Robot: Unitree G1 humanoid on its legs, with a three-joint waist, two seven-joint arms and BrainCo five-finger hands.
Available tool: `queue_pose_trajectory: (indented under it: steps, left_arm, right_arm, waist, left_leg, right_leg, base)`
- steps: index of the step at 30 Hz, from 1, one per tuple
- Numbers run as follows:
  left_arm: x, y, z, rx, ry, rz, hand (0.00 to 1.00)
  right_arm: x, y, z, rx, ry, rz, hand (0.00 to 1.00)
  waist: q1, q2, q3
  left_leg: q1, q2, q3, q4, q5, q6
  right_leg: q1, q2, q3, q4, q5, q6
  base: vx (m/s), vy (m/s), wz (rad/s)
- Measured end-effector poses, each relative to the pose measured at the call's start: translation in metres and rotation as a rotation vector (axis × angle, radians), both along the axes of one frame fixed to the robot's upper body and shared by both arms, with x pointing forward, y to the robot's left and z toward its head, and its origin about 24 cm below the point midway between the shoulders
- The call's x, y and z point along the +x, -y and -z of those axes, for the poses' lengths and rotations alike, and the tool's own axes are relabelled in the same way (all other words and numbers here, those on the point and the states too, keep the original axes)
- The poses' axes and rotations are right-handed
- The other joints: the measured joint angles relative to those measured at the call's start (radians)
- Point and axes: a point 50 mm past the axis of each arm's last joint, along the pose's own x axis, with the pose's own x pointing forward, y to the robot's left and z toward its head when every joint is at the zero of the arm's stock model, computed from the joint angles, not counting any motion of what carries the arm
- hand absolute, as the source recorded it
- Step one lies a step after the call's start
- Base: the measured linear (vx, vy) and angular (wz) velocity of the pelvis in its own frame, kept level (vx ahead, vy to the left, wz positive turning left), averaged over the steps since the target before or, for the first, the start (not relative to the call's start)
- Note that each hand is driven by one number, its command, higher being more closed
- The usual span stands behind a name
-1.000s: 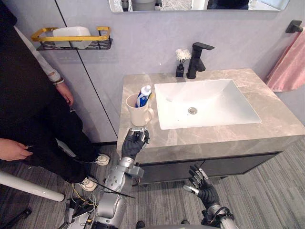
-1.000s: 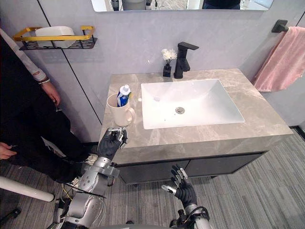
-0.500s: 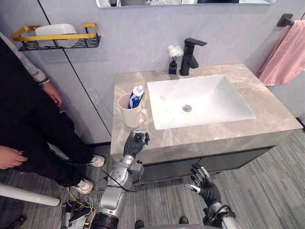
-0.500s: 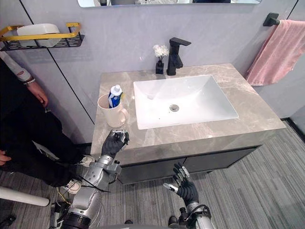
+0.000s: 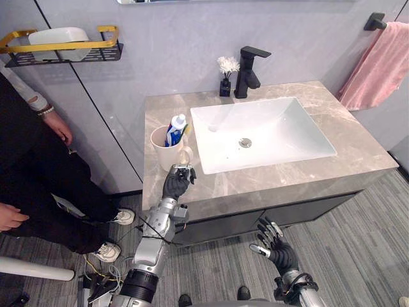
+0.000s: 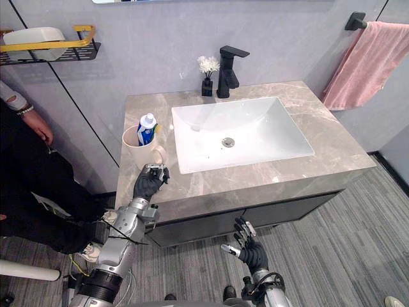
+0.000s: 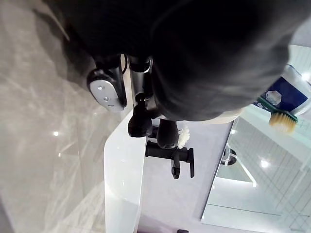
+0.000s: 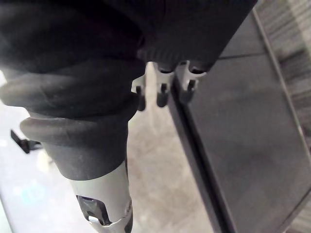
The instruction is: Organize washtable
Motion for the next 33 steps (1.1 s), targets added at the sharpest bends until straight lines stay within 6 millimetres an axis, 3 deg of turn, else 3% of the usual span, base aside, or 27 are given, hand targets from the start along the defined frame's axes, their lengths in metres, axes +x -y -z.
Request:
queue_pose_trajectory:
  steps: [23,33]
  left_arm:
    - [0.026,-0.028,-0.012,0.145,0.035,-0.101,1.00]
    - [0.051,-0.048,-0.029,0.283,0.046,-0.120,1.00]
  right_arm:
    - [-0.004,0.006,0.000,-0.011,-0.007,0.013,0.00]
    - [-0.007,0.006,0.001,-0.017,-0.013,-0.015,0.00]
  waist:
    - [-0.005,-0.020,0.001]
    - [-0.008,-0.044,0.015]
  left_leg:
    - [-0.010,0.002,0.024,-0.005,-0.004,-0.002]
    - [-0.016,0.002,0.024,-0.005,-0.003,-0.002]
  right_leg:
    - [-0.028,-0.001,0.039,0.003,0.008,0.000]
    - [-0.035,-0.003,0.042,0.003,0.013,-0.004]
  base:
    - [-0.01,0.000,-0.04]
    - [0.00,0.000,0.00]
